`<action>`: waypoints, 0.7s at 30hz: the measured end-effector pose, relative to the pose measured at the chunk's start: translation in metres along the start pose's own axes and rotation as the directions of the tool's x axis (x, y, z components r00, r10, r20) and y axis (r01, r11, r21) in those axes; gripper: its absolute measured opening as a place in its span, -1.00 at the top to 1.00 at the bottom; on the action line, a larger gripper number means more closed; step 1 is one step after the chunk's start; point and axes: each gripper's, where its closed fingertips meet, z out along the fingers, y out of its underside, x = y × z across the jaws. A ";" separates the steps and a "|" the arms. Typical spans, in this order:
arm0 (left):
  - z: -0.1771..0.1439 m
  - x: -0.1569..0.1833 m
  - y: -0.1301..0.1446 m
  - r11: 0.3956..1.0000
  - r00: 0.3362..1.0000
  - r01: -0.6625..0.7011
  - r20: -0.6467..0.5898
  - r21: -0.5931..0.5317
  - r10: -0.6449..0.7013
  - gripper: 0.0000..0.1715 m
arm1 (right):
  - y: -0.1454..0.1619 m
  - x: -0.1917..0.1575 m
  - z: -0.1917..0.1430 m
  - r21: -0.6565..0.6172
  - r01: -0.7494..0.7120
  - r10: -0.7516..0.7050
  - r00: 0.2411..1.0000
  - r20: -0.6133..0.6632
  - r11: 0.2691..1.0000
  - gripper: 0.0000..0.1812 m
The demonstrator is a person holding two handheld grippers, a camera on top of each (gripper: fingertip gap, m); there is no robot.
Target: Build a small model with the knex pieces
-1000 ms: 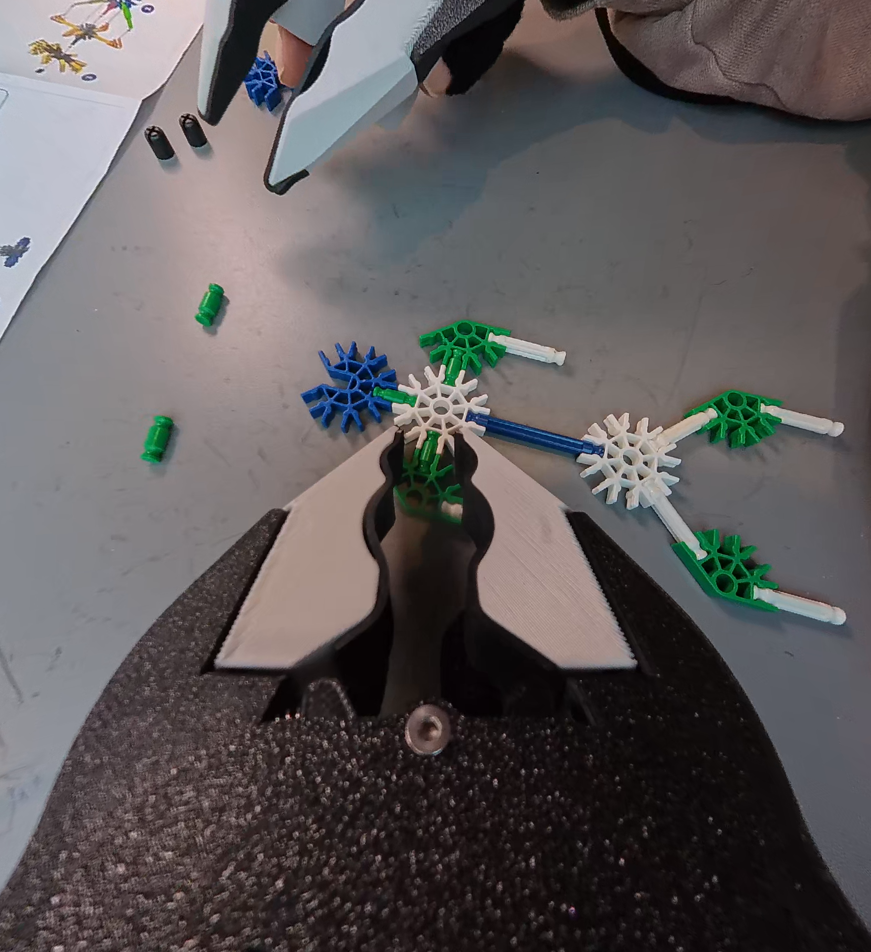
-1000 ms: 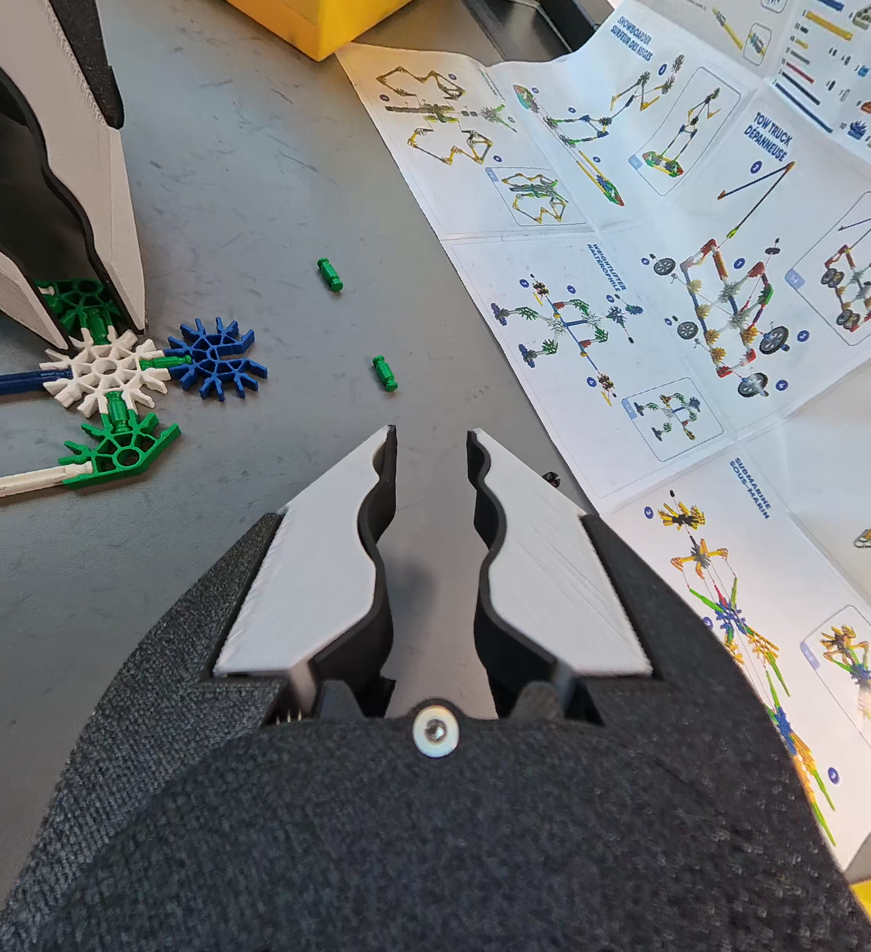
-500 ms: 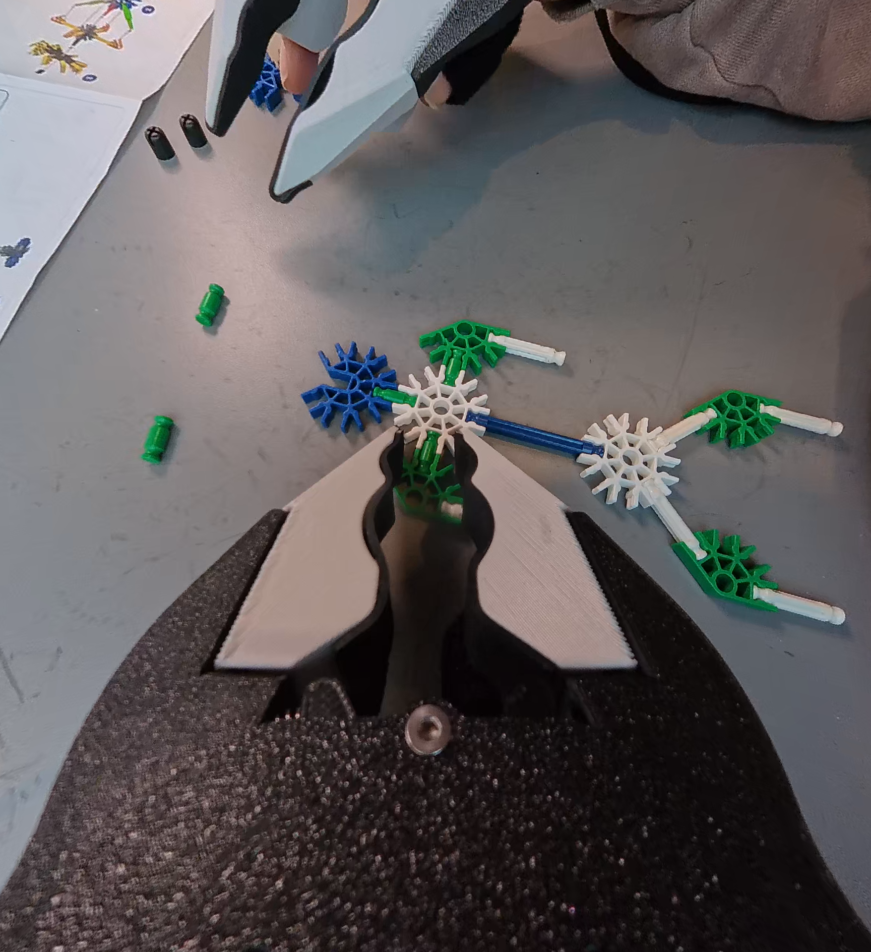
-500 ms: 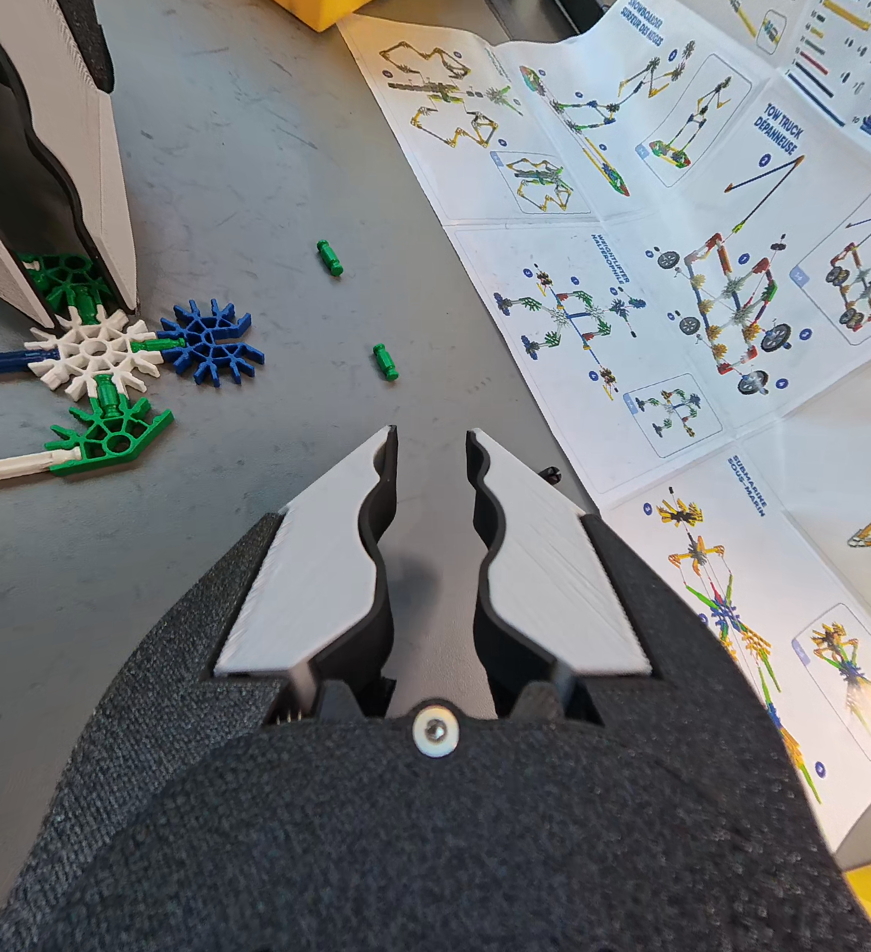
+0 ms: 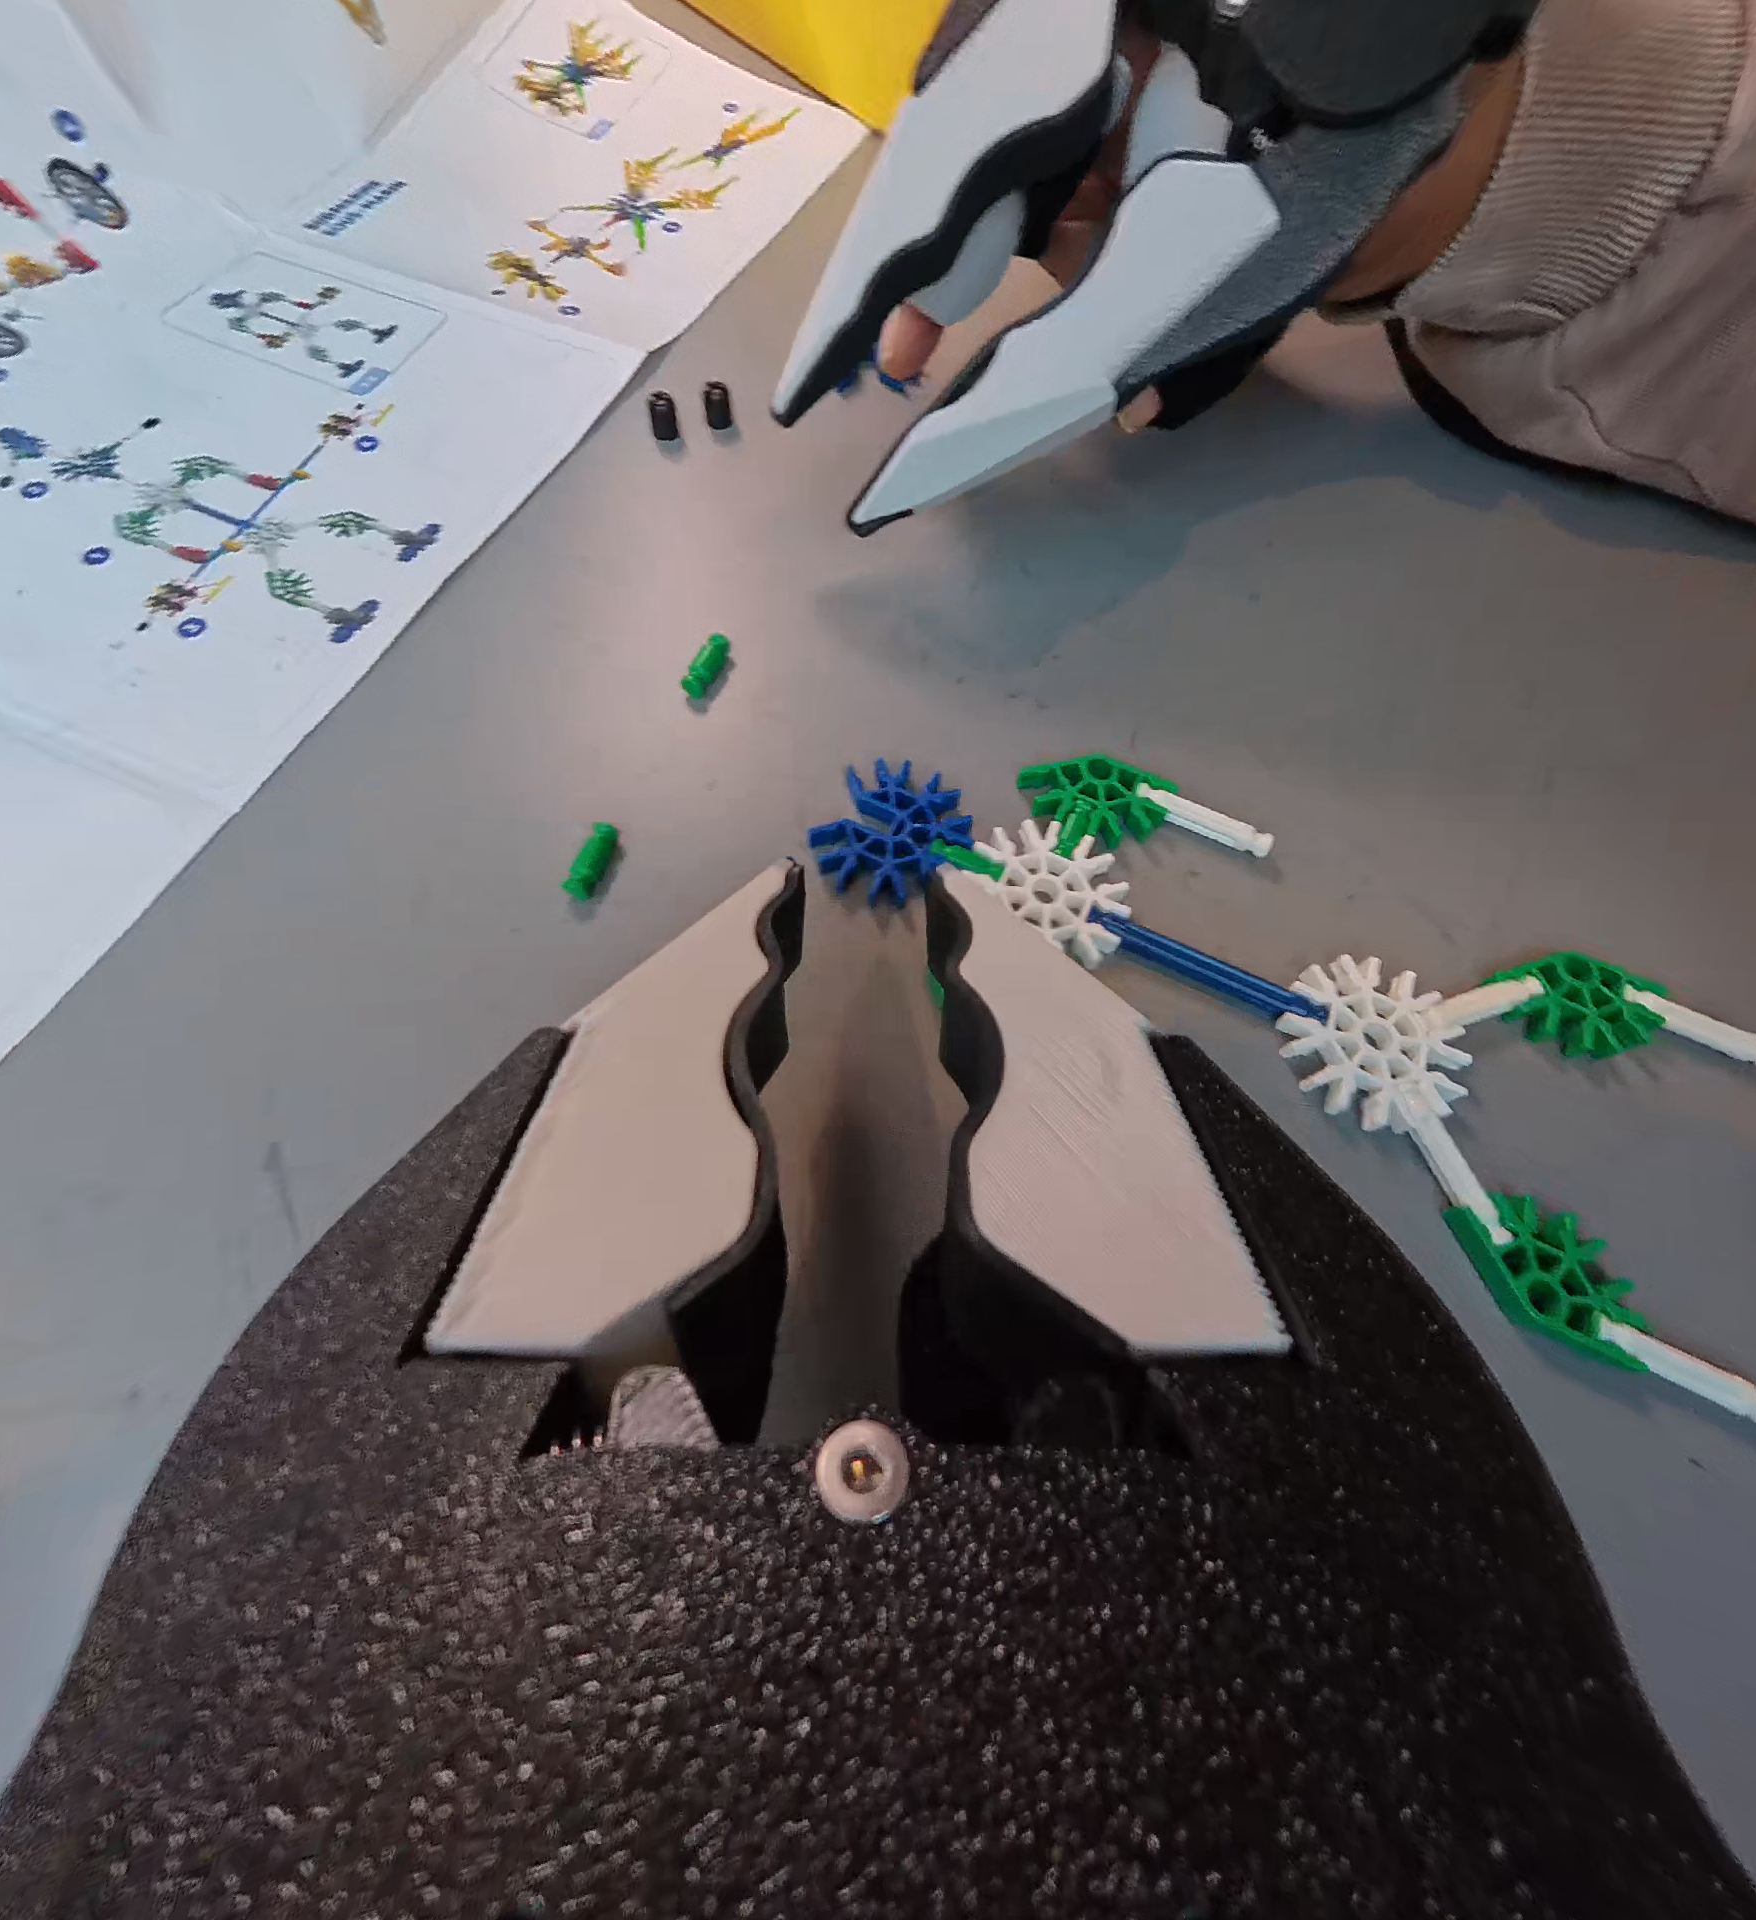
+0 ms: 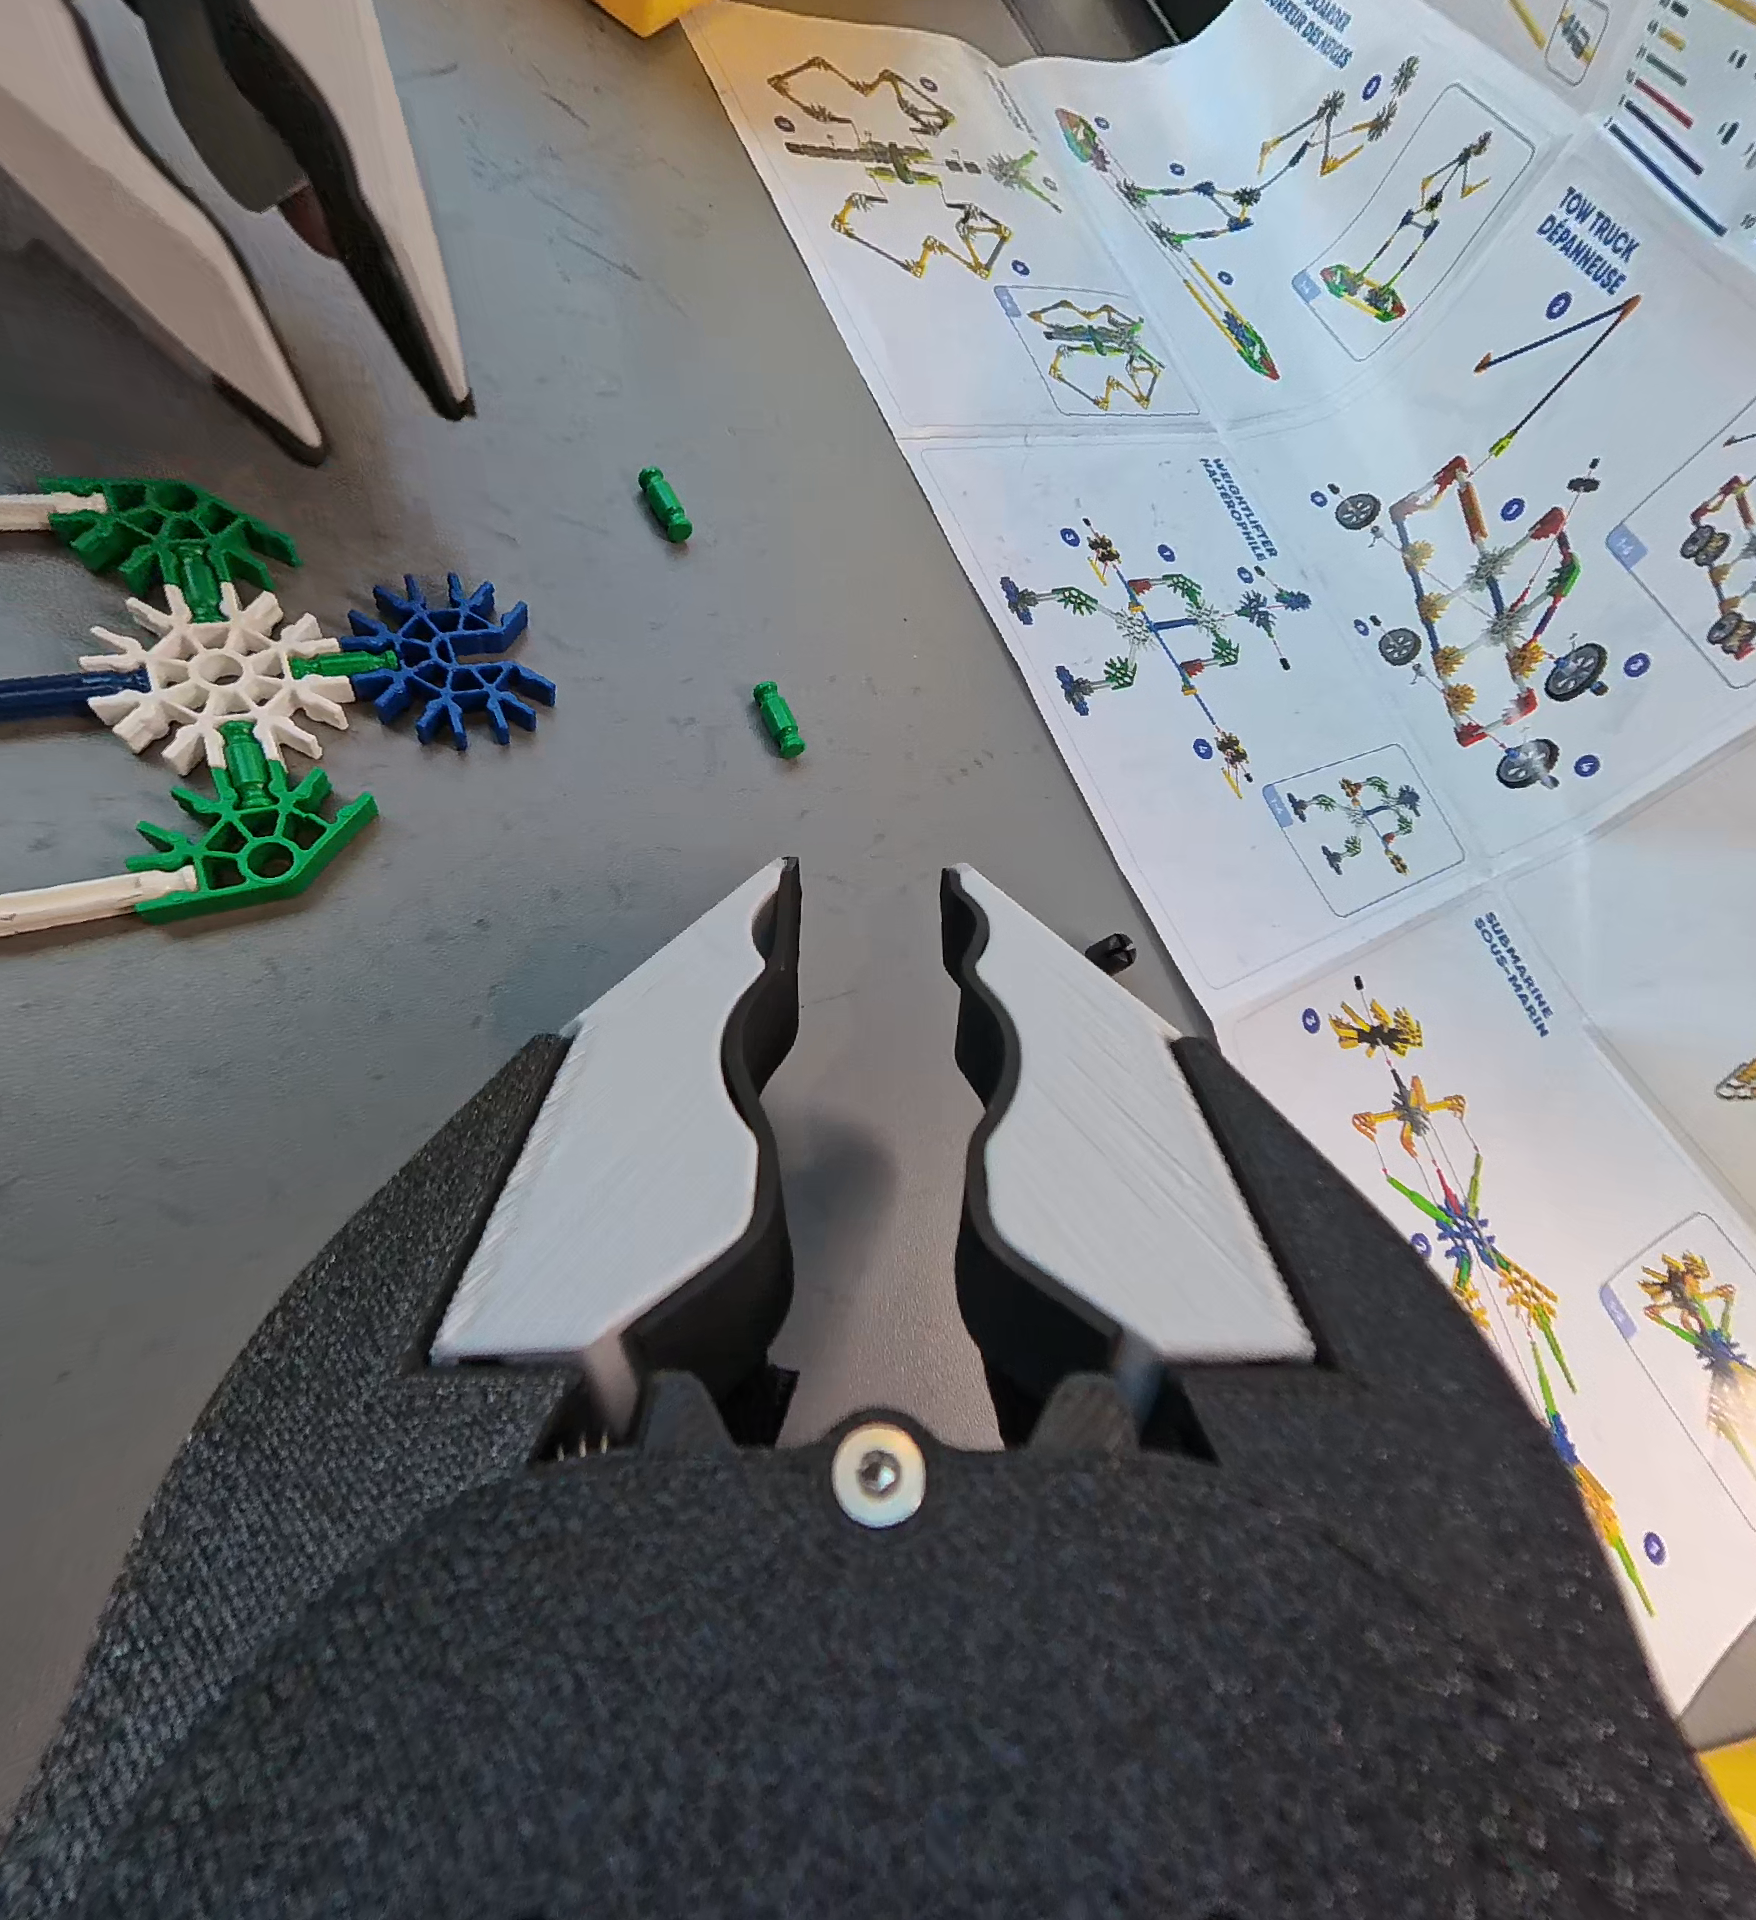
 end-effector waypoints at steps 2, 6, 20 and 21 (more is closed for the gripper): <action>-0.002 -0.018 0.001 0.999 0.997 0.039 0.070 0.005 -0.039 0.75 | 0.001 -0.001 0.001 -0.007 0.002 -0.002 1.000 0.003 1.000 0.72; -0.002 -0.048 0.006 0.996 0.982 0.088 0.172 -0.023 -0.083 0.73 | 0.005 -0.004 0.006 -0.040 0.019 -0.019 1.000 0.017 0.999 0.71; 0.025 -0.058 0.010 0.989 0.991 -0.012 0.128 -0.146 0.031 0.89 | 0.001 -0.010 0.016 -0.050 0.058 -0.056 0.998 0.036 0.997 0.72; 0.026 -0.057 0.010 0.989 0.991 -0.021 0.125 -0.148 0.039 0.93 | 0.001 -0.010 0.016 -0.051 0.063 -0.061 0.998 0.035 0.997 0.72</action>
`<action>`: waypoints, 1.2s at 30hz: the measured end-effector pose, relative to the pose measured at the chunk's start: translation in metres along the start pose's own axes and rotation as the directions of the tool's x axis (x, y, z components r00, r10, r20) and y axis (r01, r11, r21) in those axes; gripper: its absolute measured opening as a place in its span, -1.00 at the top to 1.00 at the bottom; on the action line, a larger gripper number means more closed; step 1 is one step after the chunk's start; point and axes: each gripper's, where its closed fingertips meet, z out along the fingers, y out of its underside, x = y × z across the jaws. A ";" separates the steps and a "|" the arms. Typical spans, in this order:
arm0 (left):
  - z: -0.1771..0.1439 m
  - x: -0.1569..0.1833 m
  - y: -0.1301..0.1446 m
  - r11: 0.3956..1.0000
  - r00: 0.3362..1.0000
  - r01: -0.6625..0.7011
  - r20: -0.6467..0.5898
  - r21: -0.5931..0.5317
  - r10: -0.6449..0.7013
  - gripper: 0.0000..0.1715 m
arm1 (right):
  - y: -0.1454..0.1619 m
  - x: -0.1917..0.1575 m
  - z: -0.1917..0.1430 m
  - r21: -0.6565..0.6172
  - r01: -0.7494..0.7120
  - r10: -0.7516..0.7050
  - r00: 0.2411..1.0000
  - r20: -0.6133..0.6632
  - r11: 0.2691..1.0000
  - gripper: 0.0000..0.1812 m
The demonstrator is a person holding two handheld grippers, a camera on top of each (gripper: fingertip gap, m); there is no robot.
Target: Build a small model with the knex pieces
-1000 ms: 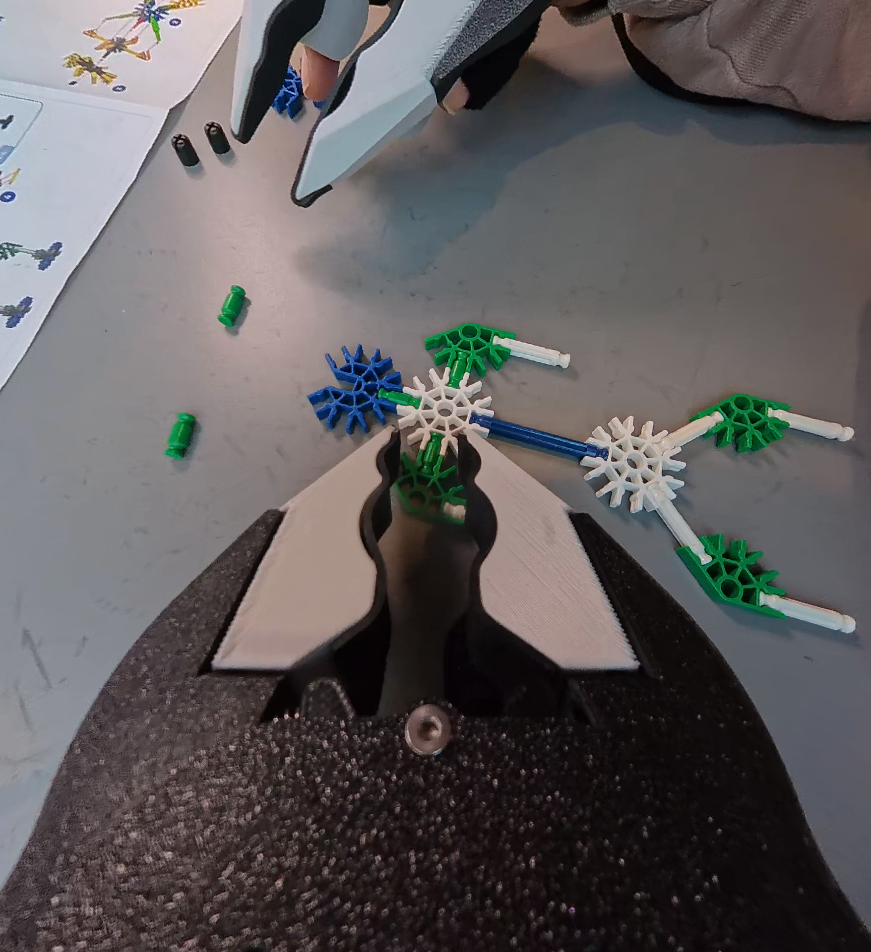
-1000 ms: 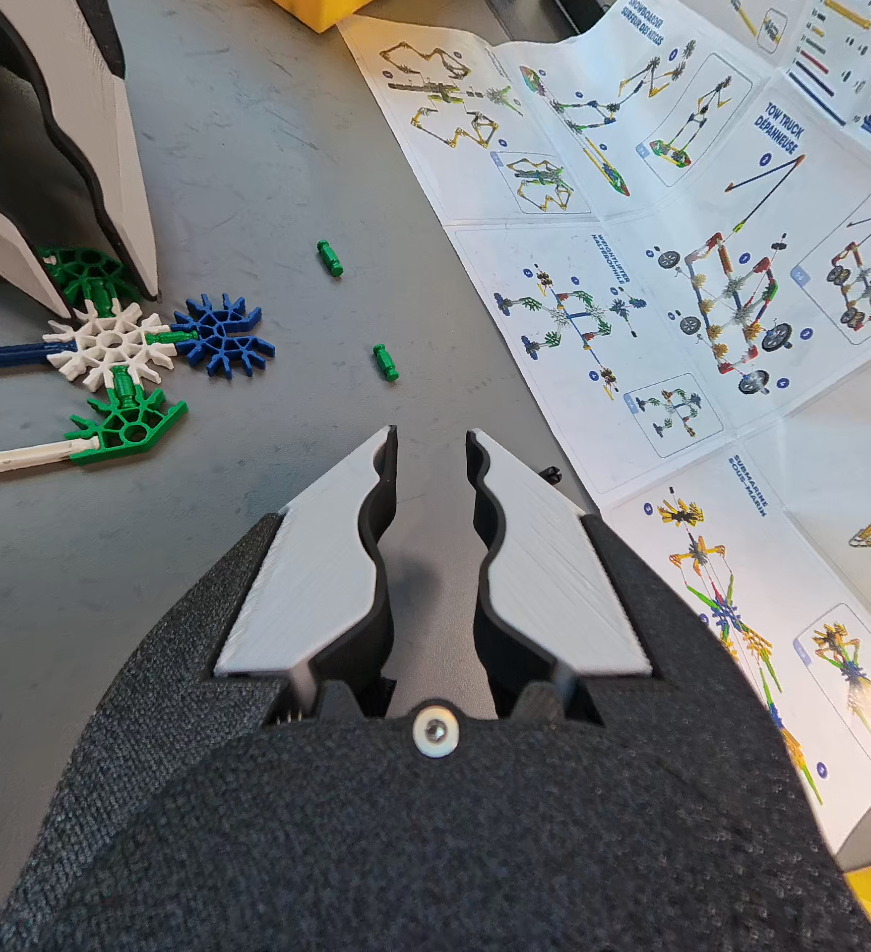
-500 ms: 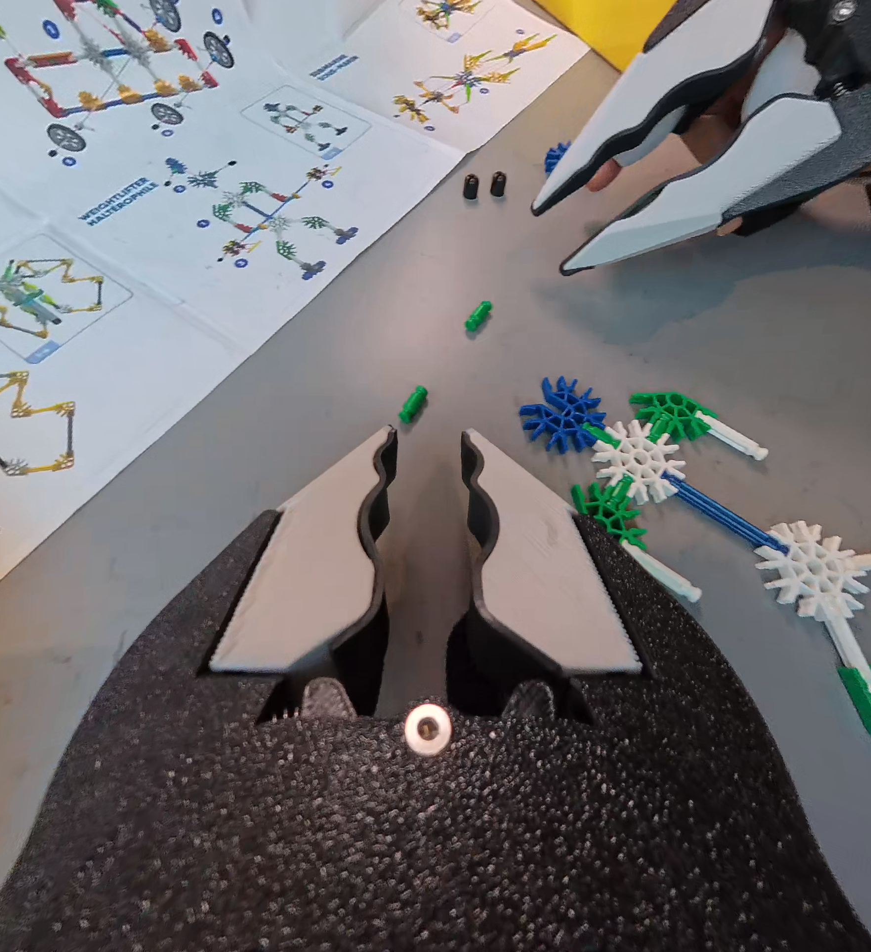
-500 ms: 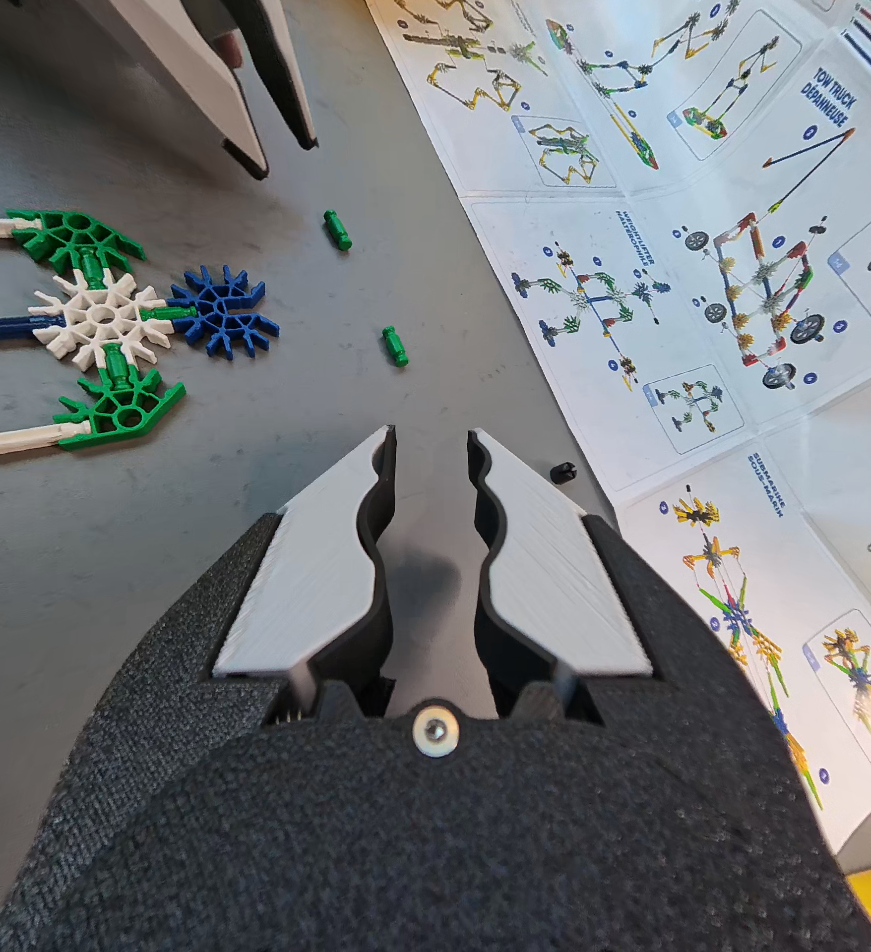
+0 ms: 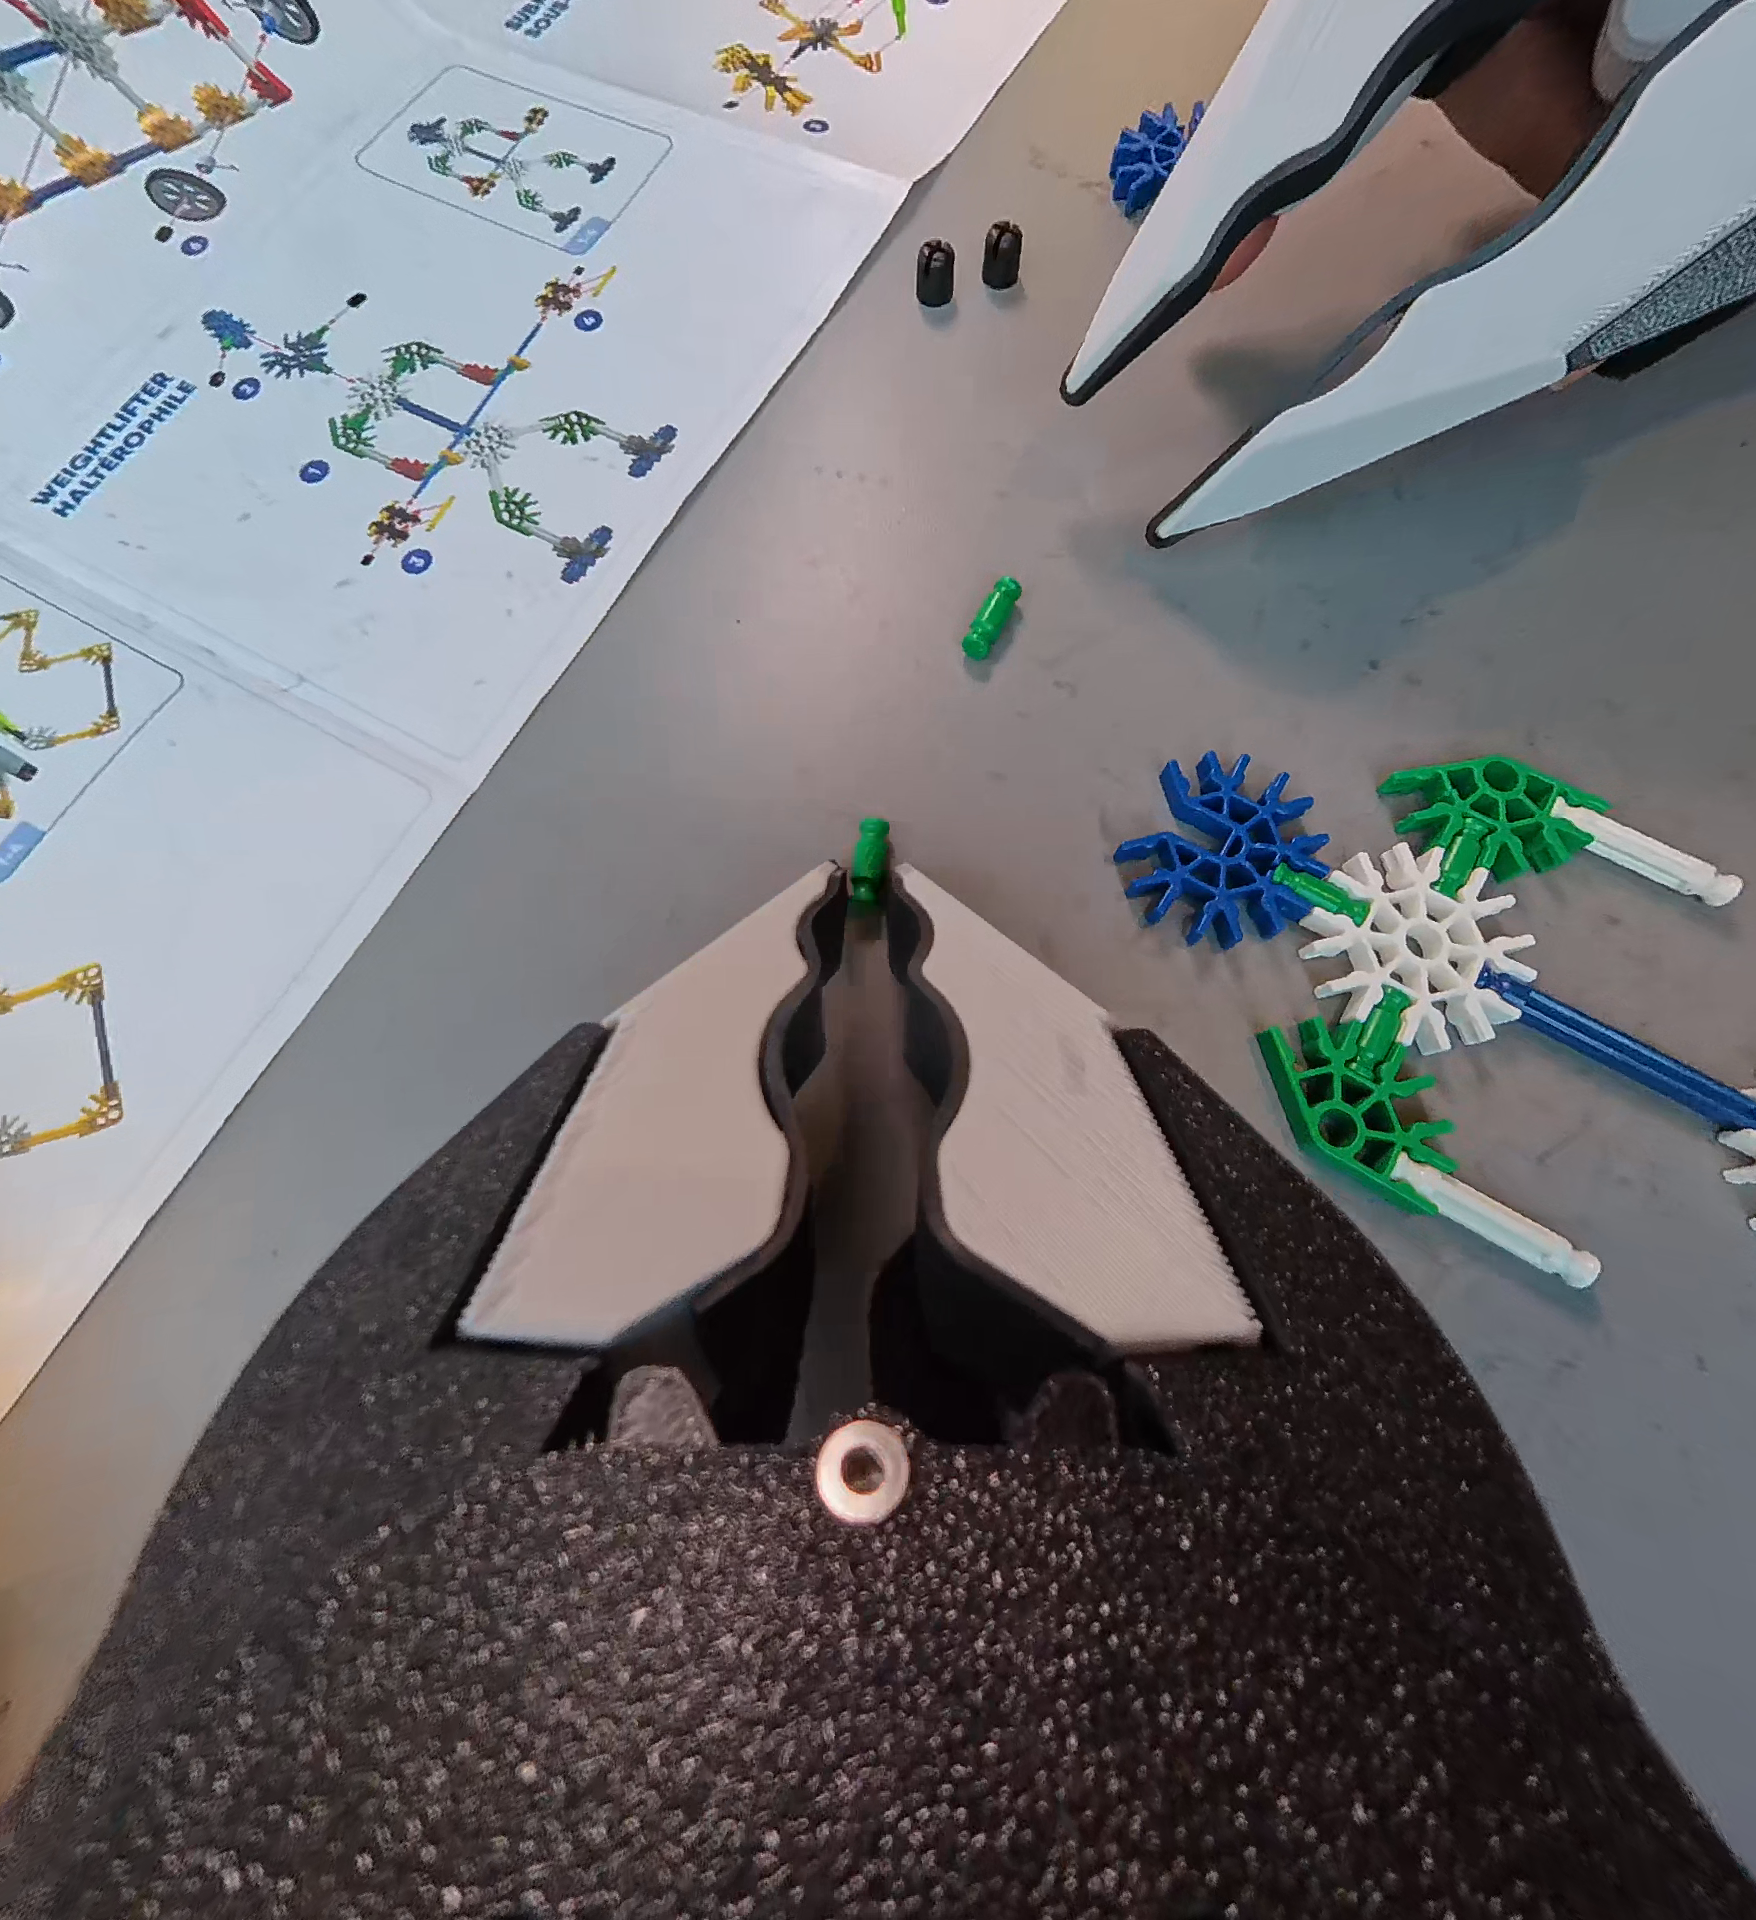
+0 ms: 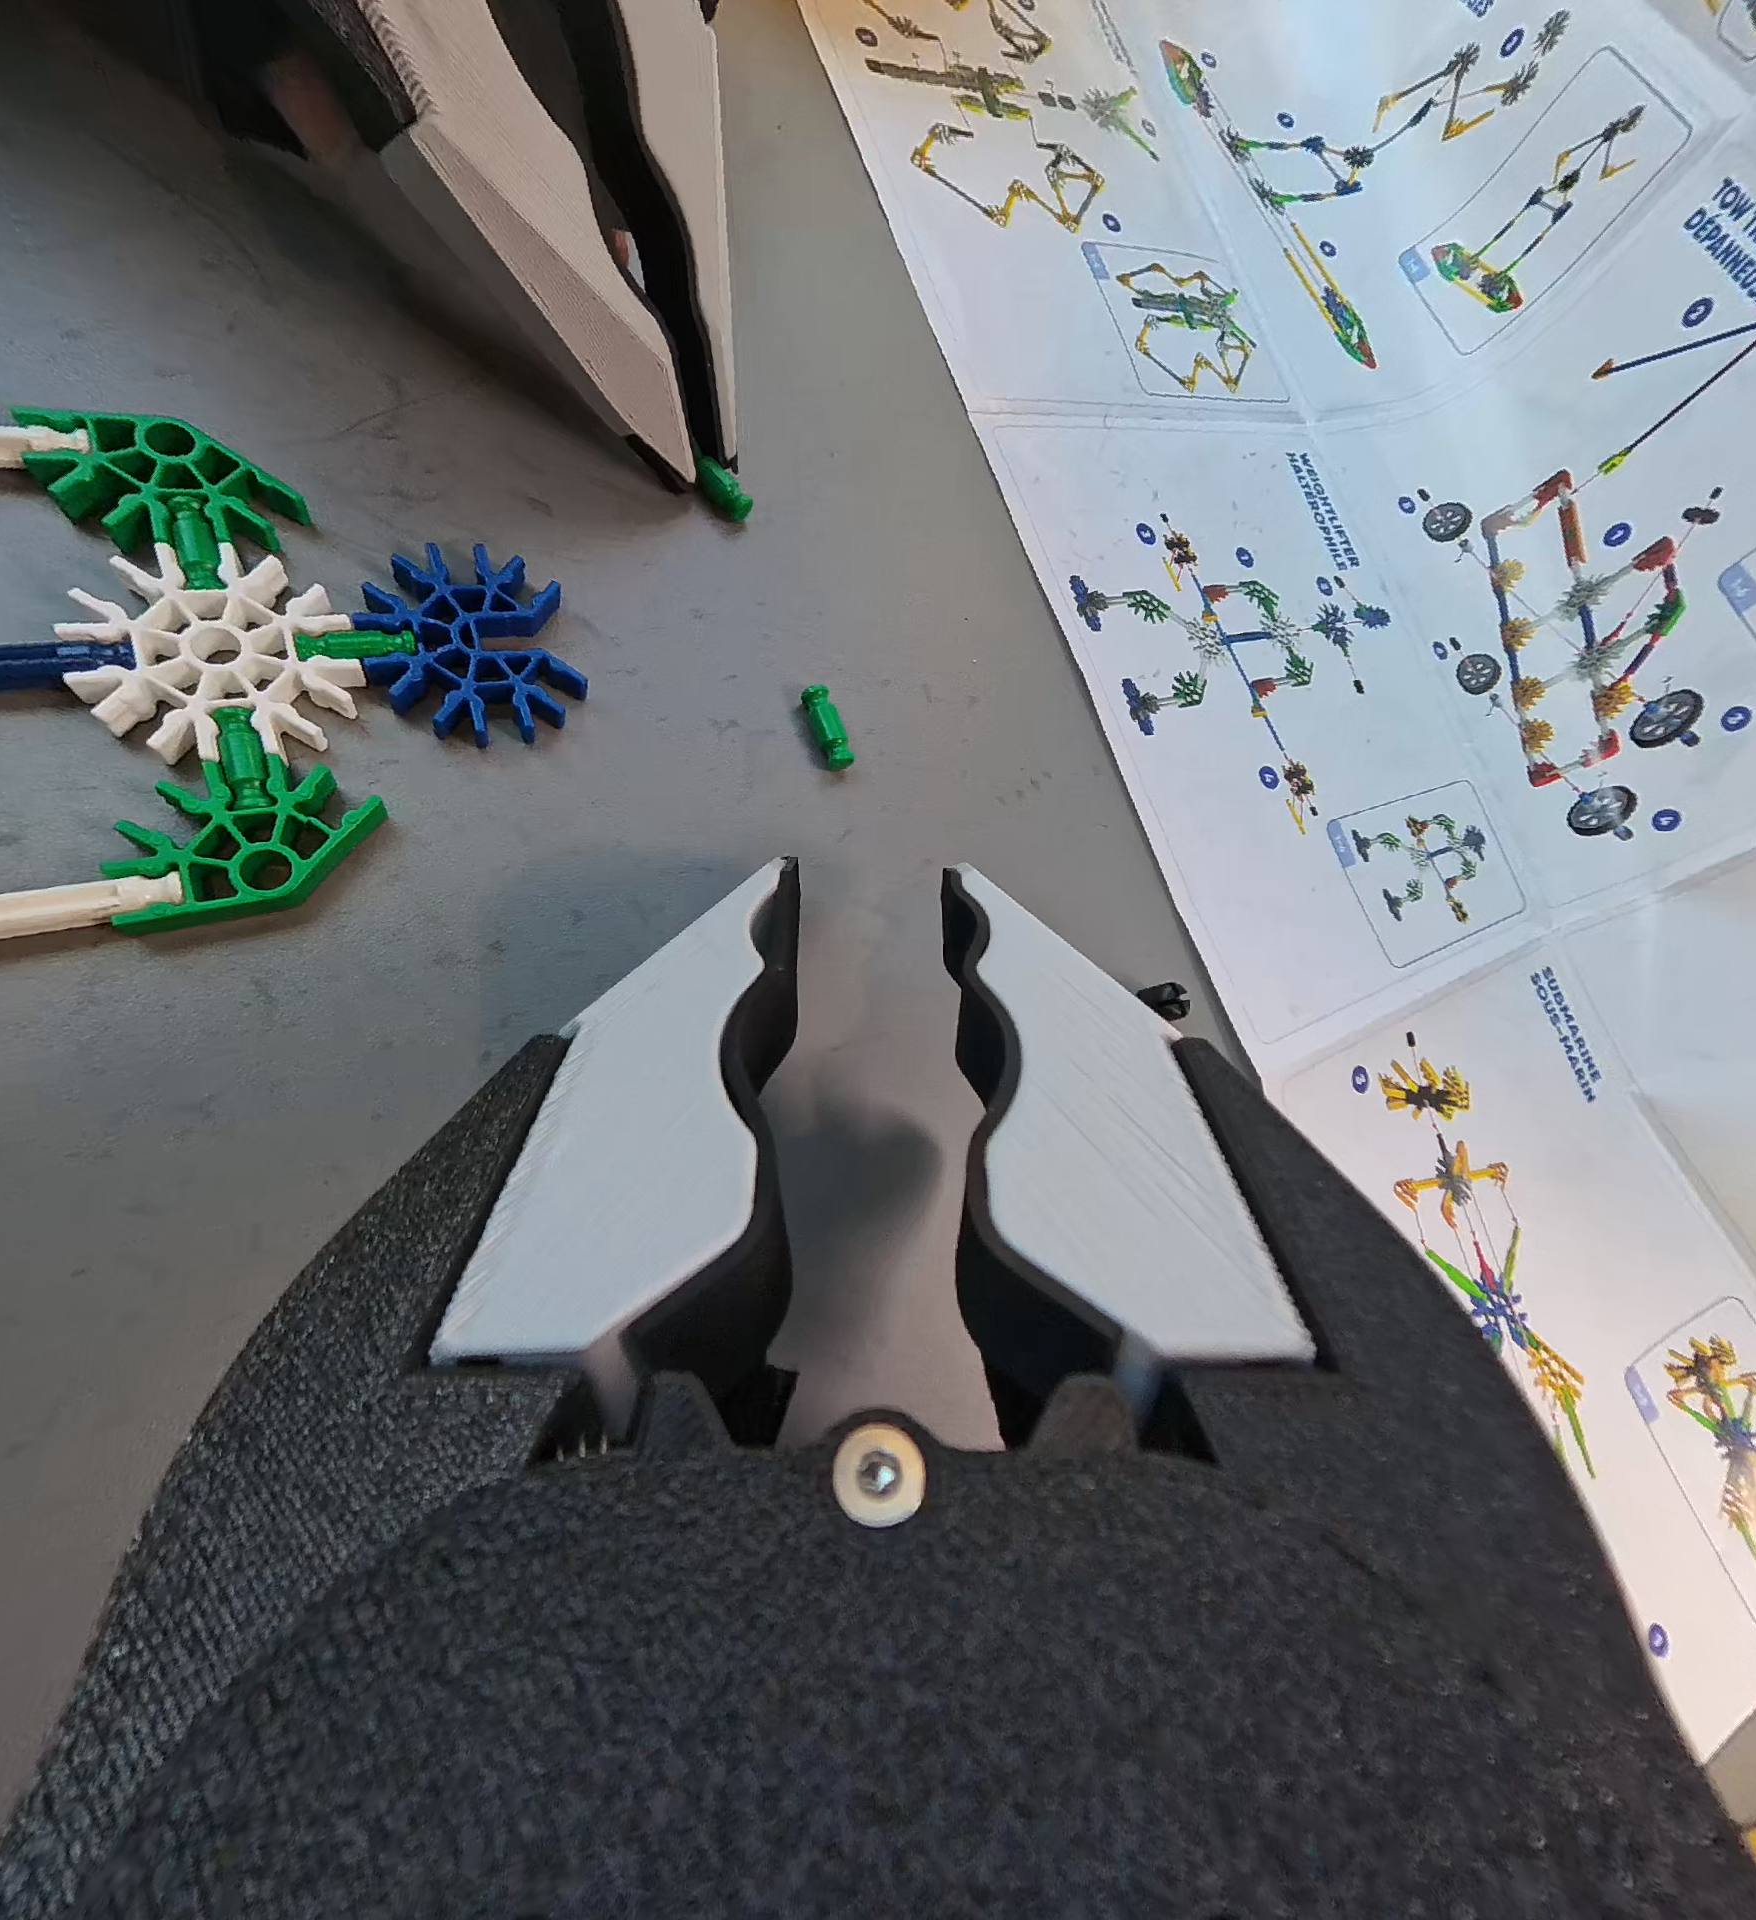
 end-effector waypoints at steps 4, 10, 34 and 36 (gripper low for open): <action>0.000 0.001 0.000 1.000 1.000 -0.018 0.013 -0.001 0.018 0.95 | 0.000 -0.002 0.000 0.001 0.018 -0.018 1.000 0.000 1.000 0.72; 0.000 0.001 0.001 1.000 1.000 -0.008 0.010 -0.001 0.008 0.95 | -0.030 -0.025 -0.018 0.148 -0.082 0.059 0.986 0.153 0.986 0.71; 0.002 0.008 -0.002 1.000 0.999 0.001 0.037 -0.002 0.000 0.95 | -0.014 -0.109 -0.042 -0.010 0.022 -0.013 0.829 0.559 1.000 1.00; 0.002 0.008 -0.002 1.000 0.999 0.015 0.035 -0.003 -0.015 0.95 | -0.011 -0.110 -0.047 -0.009 0.028 -0.017 0.818 0.575 1.000 1.00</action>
